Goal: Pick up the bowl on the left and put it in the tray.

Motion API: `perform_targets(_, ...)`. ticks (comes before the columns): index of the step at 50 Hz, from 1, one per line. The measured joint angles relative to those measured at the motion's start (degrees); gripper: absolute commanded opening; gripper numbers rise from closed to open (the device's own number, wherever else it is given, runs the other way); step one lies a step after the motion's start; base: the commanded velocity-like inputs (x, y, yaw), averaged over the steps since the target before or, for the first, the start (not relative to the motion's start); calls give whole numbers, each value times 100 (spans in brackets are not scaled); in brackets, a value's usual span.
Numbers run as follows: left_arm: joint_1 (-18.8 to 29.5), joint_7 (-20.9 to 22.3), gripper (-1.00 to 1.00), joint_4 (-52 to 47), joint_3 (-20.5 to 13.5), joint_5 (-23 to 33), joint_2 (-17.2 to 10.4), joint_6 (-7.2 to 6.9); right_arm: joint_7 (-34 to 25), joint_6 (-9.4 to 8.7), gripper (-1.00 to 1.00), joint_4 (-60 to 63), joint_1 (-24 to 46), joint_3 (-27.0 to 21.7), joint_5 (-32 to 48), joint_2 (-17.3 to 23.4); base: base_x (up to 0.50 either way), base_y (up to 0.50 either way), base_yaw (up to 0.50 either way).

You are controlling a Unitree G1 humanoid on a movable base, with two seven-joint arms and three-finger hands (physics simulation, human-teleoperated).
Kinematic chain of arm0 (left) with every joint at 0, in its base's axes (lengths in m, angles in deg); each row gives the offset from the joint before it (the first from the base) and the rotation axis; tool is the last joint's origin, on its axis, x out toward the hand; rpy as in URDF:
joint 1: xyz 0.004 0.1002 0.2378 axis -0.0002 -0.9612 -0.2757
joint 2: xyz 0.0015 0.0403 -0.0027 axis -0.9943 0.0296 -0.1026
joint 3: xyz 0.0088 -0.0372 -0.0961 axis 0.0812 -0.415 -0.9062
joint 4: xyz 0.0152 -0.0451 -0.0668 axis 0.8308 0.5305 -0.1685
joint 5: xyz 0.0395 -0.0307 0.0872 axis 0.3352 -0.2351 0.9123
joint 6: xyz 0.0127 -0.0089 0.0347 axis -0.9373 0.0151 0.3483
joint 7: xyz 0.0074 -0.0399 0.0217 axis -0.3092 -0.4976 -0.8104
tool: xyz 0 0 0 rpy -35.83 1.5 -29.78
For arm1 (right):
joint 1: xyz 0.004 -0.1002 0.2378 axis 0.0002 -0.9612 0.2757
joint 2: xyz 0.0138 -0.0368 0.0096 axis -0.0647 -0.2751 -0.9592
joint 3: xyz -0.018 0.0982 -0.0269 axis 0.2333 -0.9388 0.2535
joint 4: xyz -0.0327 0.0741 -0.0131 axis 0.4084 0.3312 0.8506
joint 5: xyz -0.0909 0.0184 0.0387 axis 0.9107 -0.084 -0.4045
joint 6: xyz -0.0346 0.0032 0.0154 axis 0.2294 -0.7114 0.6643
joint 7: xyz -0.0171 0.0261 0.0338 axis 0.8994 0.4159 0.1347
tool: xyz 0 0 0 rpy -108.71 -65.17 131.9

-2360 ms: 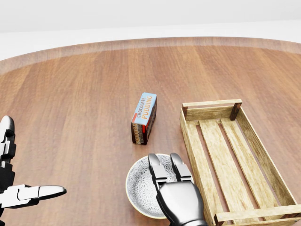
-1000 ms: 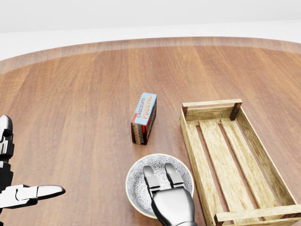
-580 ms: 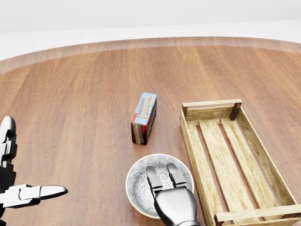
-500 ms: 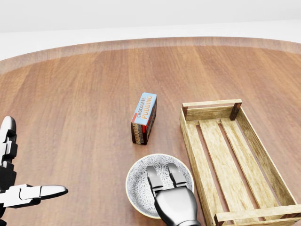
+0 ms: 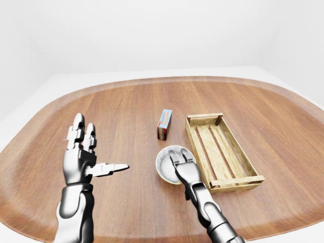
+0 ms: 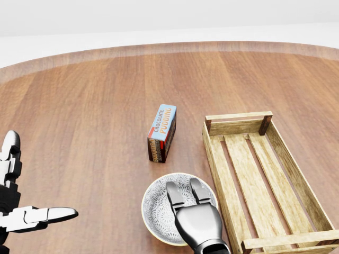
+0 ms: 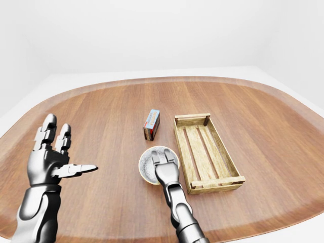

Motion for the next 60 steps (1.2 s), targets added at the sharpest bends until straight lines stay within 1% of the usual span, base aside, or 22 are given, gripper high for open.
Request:
perform_targets(22, -21, 9, 100, -49, 0, -8, 6, 0, 4, 0, 100, -332, 331, -55, 18, -99, 0, 0, 0)
perform_targets(50, -32, 14, 100, -77, -4, -11, 12, 0, 257, 0, 100, -1031, 736, -121, -30, -188, 0, 0, 0)
perform_targets(51, -32, 15, 100, -77, -5, -12, 12, 0, 266, 0, 87, -1052, 744, -117, -27, -194, 0, 0, 0)
perform_targets(52, -32, 16, 100, -77, -5, -12, 12, 0, 276, 0, 20, -1071, 753, -113, -25, -199, 0, 0, 0)
perform_targets(53, -32, 16, 100, -76, -6, -13, 12, 0, 284, 0, -17, -1092, 763, -109, -22, -204, 0, 0, 0)
perform_targets(54, -32, 17, 100, -75, -7, -14, 12, 0, 284, 0, -49, -1110, 771, -106, -20, -209, 0, 0, 0)
perform_targets(55, -31, 18, 100, -74, -7, -15, 11, 0, 276, 0, -56, -1130, 774, -103, -19, -213, 0, 0, 0)
perform_targets(56, -31, 18, 100, -73, -8, -15, 11, 0, 275, 0, -58, -1146, 779, -99, -21, -217, 0, 0, 0)
perform_targets(58, -29, 19, 100, -72, -9, -17, 10, 0, 269, 0, -100, -1168, 785, -91, -20, -225, 0, 0, 0)
perform_targets(60, -29, 19, 100, -72, -11, -19, 10, 0, 263, 0, -100, -1173, 783, -78, -11, -231, 0, 0, 0)
